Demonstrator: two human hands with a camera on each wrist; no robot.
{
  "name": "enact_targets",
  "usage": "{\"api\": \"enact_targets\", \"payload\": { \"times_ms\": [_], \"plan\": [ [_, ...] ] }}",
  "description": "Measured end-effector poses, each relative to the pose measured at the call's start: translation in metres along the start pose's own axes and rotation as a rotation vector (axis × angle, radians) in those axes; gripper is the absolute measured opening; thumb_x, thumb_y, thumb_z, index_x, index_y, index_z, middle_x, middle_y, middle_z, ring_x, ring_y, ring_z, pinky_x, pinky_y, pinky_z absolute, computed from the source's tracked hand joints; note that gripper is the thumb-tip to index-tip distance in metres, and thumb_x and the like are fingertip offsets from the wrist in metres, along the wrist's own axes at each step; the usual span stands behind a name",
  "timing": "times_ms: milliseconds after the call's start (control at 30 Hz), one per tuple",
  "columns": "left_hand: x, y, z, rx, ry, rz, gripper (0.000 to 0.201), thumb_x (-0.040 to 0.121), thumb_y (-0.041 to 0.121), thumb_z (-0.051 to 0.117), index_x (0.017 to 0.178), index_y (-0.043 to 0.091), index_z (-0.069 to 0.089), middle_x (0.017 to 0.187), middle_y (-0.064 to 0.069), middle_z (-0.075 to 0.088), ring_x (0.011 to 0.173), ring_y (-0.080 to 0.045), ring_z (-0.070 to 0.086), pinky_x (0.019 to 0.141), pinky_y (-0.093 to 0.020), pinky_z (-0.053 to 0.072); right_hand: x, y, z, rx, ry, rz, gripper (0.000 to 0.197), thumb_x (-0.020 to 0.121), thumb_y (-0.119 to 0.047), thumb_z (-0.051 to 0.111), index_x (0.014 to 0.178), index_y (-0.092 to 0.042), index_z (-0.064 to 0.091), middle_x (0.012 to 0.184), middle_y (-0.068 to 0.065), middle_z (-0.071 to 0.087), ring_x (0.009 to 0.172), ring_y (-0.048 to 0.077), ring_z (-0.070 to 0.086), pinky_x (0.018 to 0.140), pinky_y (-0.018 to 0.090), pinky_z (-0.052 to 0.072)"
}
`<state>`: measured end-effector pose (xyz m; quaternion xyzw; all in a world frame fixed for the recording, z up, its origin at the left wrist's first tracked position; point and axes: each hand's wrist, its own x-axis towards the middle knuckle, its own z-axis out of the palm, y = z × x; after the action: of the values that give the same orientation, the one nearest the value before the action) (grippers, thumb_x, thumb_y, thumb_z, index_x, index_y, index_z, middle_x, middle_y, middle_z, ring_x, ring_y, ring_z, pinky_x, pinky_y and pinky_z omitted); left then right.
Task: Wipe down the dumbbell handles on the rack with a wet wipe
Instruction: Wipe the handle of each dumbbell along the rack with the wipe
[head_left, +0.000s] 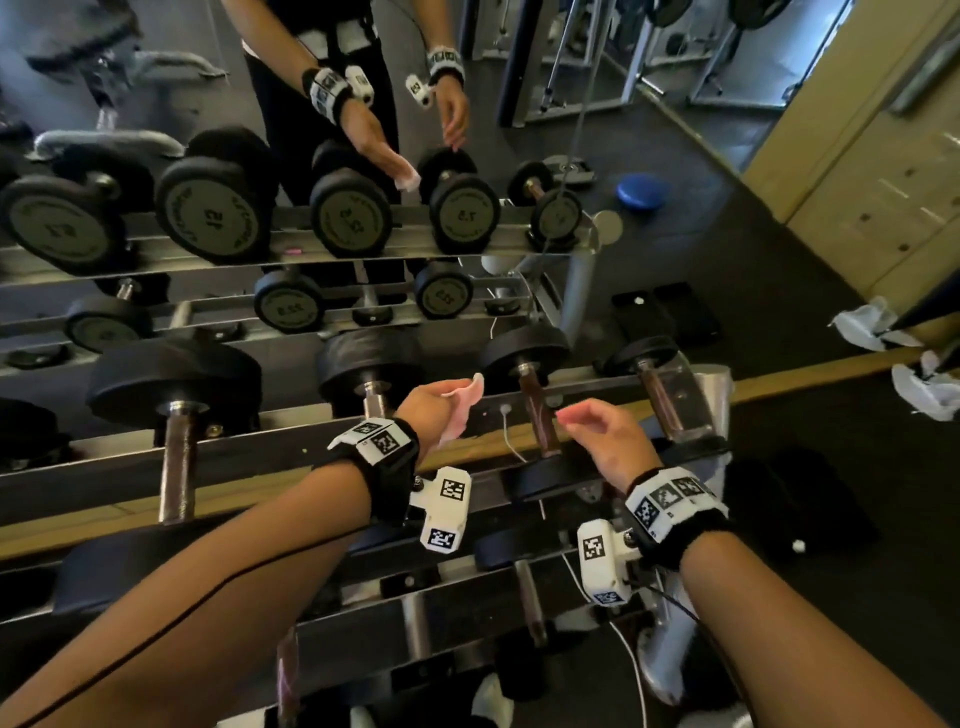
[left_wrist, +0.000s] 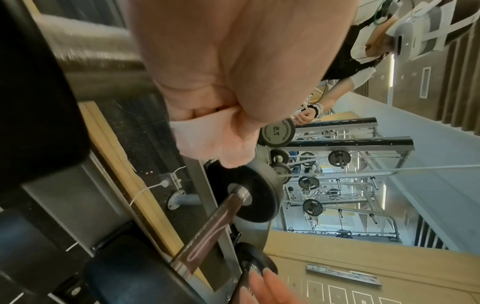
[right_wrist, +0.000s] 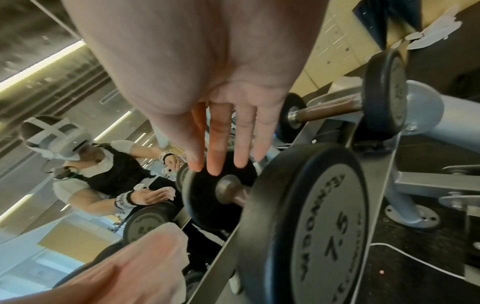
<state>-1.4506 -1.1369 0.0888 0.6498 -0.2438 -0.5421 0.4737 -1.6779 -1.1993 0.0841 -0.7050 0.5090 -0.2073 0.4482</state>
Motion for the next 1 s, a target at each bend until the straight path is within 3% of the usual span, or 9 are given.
{"api": "enact_targets", "payload": {
  "times_ms": [133,233,300,433,600,700,833,933,1000],
  "plan": [
    [0.033,-0.016,0.026,0.087,0.005,0.075,0.038,0.101,0.026,0.058,0.135,0.008,0.06,0.101,-0.003,0.06,0.079,-0.008,0.055,0.076,-0.022,0.046,0.002,0.032,-0.01,0.017,0.027,0.092,0.021,0.088,-0.005,0.069,0.108,-0.009,0.069,0.114,0.007,0.068,0.112,0.022,0.061,0.103,0.035,0.045],
    [0.051,-0.03,0.041,0.154,0.019,0.123,0.033,0.103,0.023,0.052,0.135,0.016,0.061,0.095,0.012,0.06,0.069,0.009,0.06,0.072,-0.011,0.047,0.002,0.051,-0.009,0.054,0.001,0.161,0.026,0.085,-0.014,0.075,0.11,-0.012,0.068,0.112,0.007,0.068,0.109,0.022,0.061,0.101,0.035,0.046],
    [0.061,-0.038,0.05,0.161,0.037,0.152,0.032,0.104,0.017,0.05,0.132,0.023,0.063,0.105,0.011,0.061,0.074,0.013,0.06,0.082,-0.012,0.048,0.004,0.061,-0.011,0.089,0.004,0.191,0.027,0.083,-0.02,0.077,0.108,-0.016,0.069,0.109,0.003,0.068,0.106,0.018,0.061,0.095,0.03,0.046],
    [0.072,-0.047,0.061,0.158,0.068,0.2,0.034,0.104,0.01,0.046,0.128,0.025,0.065,0.115,-0.001,0.061,0.094,-0.009,0.058,0.103,-0.039,0.046,0.006,0.072,-0.014,0.102,-0.004,0.232,0.026,0.08,-0.031,0.079,0.102,-0.023,0.07,0.102,-0.003,0.069,0.096,0.011,0.062,0.083,0.024,0.047],
    [0.081,-0.052,0.072,0.424,0.037,0.218,0.035,0.102,0.012,0.05,0.131,0.025,0.065,0.112,0.003,0.063,0.104,-0.012,0.054,0.105,-0.04,0.047,0.008,0.075,-0.016,0.093,0.007,0.218,0.023,0.078,-0.033,0.081,0.095,-0.021,0.072,0.094,-0.004,0.07,0.093,0.012,0.064,0.081,0.023,0.046],
    [0.079,-0.057,0.08,0.543,-0.01,0.199,0.035,0.101,0.014,0.052,0.134,0.022,0.063,0.129,-0.007,0.067,0.108,-0.012,0.055,0.109,-0.038,0.044,0.008,0.073,-0.017,0.103,0.01,0.227,0.027,0.077,-0.031,0.082,0.098,-0.018,0.073,0.098,0.0,0.071,0.095,0.015,0.064,0.085,0.027,0.049],
    [0.072,-0.056,0.078,0.607,-0.046,0.205,0.034,0.101,0.014,0.054,0.133,0.019,0.064,0.131,-0.009,0.066,0.122,-0.026,0.06,0.106,-0.033,0.042,0.004,0.07,-0.016,0.102,0.023,0.229,0.028,0.08,-0.032,0.08,0.102,-0.017,0.072,0.102,0.0,0.069,0.097,0.013,0.062,0.083,0.024,0.047],
    [0.064,-0.057,0.078,0.464,-0.108,0.054,0.038,0.101,0.035,0.057,0.118,0.003,0.071,0.105,-0.016,0.072,0.102,-0.033,0.067,0.102,-0.038,0.047,0.0,0.069,-0.016,0.109,0.038,0.224,0.027,0.081,-0.033,0.079,0.103,-0.019,0.072,0.1,-0.004,0.069,0.093,0.007,0.061,0.072,0.013,0.042],
    [0.057,-0.059,0.076,0.257,-0.191,-0.083,0.038,0.099,0.037,0.06,0.109,0.002,0.072,0.105,-0.018,0.069,0.097,-0.032,0.066,0.103,-0.04,0.047,-0.002,0.068,-0.014,0.146,0.05,0.229,0.027,0.08,-0.03,0.079,0.103,-0.018,0.072,0.099,-0.002,0.07,0.093,0.008,0.063,0.074,0.014,0.045]
  ]
}}
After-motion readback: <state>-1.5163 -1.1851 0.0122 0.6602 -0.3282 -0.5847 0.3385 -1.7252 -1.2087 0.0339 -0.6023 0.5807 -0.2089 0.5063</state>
